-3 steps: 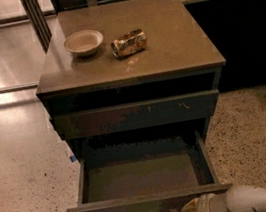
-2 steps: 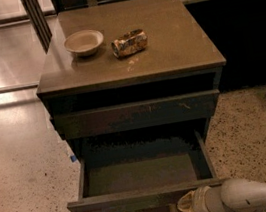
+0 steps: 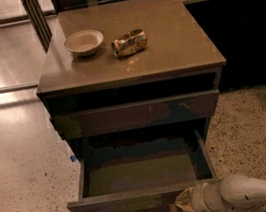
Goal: Close middle drawer
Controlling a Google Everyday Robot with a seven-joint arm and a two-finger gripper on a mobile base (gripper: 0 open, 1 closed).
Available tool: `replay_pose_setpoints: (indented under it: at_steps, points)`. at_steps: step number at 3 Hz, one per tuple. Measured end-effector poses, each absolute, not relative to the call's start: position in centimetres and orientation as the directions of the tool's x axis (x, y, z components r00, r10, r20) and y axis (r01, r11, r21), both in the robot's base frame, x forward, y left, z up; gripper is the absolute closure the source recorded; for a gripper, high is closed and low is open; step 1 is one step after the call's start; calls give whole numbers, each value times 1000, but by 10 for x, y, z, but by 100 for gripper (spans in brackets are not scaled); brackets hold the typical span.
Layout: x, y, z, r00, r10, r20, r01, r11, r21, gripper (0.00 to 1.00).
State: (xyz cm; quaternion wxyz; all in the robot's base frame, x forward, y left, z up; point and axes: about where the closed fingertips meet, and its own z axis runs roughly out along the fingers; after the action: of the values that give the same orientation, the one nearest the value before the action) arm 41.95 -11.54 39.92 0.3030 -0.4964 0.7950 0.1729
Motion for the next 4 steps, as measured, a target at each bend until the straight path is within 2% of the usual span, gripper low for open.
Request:
replay_pose_setpoints:
  at_steps: [2,4]
  points:
    - [446,-107,398,-314,-627,-713,-883,470,-25,100]
    - [470,-110,407,-290,-646,-706,-869,487,-89,100]
